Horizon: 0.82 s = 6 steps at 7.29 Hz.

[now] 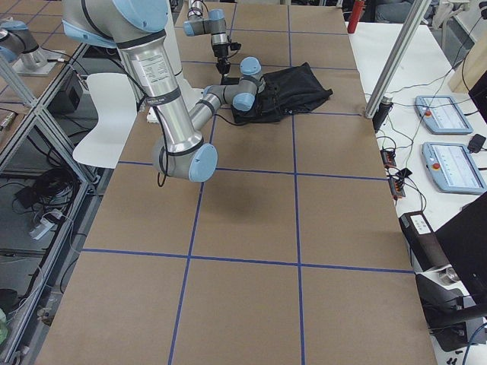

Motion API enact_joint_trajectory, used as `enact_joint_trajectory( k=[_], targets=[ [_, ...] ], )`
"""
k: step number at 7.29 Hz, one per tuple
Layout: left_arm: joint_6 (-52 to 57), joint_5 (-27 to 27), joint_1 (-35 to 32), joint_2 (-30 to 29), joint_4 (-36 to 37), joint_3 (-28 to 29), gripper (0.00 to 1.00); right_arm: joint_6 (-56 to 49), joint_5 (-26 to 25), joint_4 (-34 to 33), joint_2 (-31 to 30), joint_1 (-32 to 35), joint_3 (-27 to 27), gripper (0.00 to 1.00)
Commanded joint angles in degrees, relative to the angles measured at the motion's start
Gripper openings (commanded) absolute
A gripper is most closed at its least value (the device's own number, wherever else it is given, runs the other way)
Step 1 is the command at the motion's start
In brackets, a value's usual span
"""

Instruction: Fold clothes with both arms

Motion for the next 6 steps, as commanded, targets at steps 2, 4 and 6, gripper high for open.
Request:
enact_joint_trajectory(
  k=[2, 4, 6],
  targets=[
    [1.32, -0.17, 0.93, 1.21, -0.13, -0.09, 0.00, 0.76, -7.37, -6.50, 1.72, -6.23, 0.56, 0.99],
    [1.32, -0.17, 1.02, 0.77, -0.31, 0.53, 0.00, 0.76, -8.26, -7.23, 1.11, -7.64, 0.57, 0.98],
    [1.32, -0.17, 1.02, 0.68, -0.40, 0.79, 0.00, 0.76, -10.54, -10.38, 1.55, -9.05, 0.57, 0.93]
  ],
)
